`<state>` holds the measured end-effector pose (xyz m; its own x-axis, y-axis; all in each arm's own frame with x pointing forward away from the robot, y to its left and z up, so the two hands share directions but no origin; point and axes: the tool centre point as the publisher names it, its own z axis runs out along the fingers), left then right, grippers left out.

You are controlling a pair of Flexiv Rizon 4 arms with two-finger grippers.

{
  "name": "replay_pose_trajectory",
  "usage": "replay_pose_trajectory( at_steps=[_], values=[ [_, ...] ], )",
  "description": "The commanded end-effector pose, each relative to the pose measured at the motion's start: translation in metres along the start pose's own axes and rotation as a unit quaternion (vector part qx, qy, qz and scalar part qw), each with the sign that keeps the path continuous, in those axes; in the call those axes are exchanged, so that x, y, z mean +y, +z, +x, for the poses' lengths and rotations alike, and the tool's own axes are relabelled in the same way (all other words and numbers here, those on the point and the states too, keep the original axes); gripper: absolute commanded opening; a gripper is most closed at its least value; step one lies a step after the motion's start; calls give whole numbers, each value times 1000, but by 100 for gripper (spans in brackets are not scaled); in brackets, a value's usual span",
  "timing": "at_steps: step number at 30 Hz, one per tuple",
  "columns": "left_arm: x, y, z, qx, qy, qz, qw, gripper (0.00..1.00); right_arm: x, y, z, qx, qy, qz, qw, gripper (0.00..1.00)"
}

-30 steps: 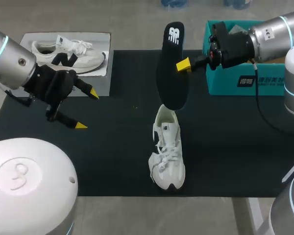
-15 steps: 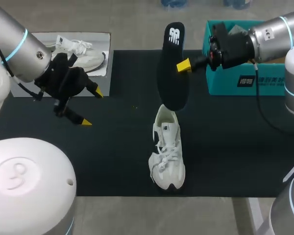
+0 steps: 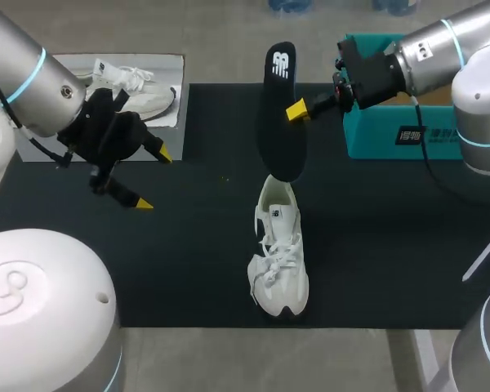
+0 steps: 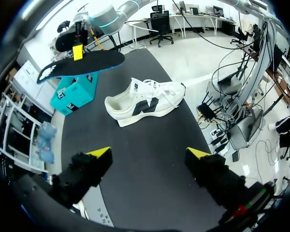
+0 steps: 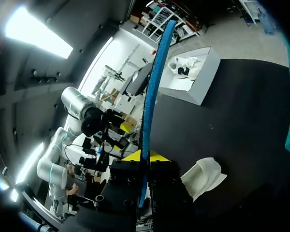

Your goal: Take the shoe out of the shoebox, open the shoe tongue, remove and reinsert the insole, then place the shoe into the shoebox

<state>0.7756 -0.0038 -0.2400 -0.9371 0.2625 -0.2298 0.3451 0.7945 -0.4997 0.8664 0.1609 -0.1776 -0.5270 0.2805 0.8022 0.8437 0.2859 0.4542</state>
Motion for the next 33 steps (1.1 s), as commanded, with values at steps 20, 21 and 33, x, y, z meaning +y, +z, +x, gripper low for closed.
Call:
replay_pose_trajectory(
  at_steps=[20,21,33],
  values=[
    [0,0,1,0,0,-1,1000,100,-22,31,-51,-19,23,-16,999,0],
    [0,0,1,0,0,-1,1000,100,-22,31,-51,-19,23,-16,999,0],
    [0,0,1,0,0,-1,1000,100,-22,31,-51,-19,23,-16,999,0]
  ],
)
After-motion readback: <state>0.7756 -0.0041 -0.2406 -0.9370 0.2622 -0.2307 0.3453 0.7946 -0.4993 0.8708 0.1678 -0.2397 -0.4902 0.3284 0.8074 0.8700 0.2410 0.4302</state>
